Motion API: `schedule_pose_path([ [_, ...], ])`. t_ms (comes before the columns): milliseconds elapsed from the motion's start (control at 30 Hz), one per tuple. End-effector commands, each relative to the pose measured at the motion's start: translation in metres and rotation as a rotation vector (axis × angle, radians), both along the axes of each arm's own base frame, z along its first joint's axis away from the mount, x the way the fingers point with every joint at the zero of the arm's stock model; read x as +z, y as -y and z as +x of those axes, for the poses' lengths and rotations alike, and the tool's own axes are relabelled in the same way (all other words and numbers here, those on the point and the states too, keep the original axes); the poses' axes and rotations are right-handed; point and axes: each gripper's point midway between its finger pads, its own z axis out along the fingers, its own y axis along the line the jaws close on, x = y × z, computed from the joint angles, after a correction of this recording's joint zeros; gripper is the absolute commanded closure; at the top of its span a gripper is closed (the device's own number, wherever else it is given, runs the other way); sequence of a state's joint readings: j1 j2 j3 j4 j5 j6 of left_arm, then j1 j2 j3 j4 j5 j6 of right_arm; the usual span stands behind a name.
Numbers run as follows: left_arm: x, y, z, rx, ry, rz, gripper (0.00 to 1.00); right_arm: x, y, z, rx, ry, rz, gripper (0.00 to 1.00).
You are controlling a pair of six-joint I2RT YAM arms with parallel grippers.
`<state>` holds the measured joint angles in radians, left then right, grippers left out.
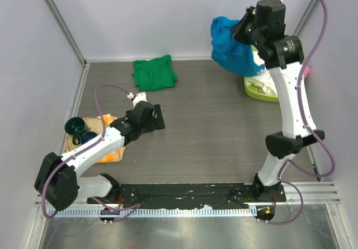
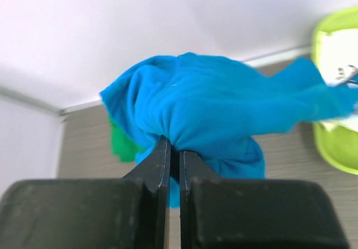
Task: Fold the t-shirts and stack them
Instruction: Move the tshirt to the center of the board, then flatten the tshirt out
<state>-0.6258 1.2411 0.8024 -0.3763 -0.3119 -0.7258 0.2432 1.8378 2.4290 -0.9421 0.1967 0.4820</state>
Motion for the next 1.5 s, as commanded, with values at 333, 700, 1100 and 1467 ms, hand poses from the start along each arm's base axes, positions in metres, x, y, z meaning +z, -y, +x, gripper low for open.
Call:
schedule_pose_path([
  [333, 0.051, -0.008, -0.004, 0.036, 0.096, -0.079, 0.0, -0.161, -0.06, -0.143, 0.22, -0.216, -0.04, 0.27],
  [700, 0.051, 0.014, 0.007, -0.007, 0.079, -0.126, 0.0, -0.171, -0.043, -0.155, 0.13, -0.235, -0.167, 0.07],
  [1100, 0.02, 0.034, 0.02, -0.034, 0.005, -0.117, 0.0, -0.258, -0.103, -0.066, 0.157, -0.391, -0.261, 0.34],
  [1467, 0.02, 0.021, 0.016, -0.013, 0.019, -0.078, 0.0, -0.302, -0.131, -0.112, 0.266, -0.506, -0.285, 0.42],
])
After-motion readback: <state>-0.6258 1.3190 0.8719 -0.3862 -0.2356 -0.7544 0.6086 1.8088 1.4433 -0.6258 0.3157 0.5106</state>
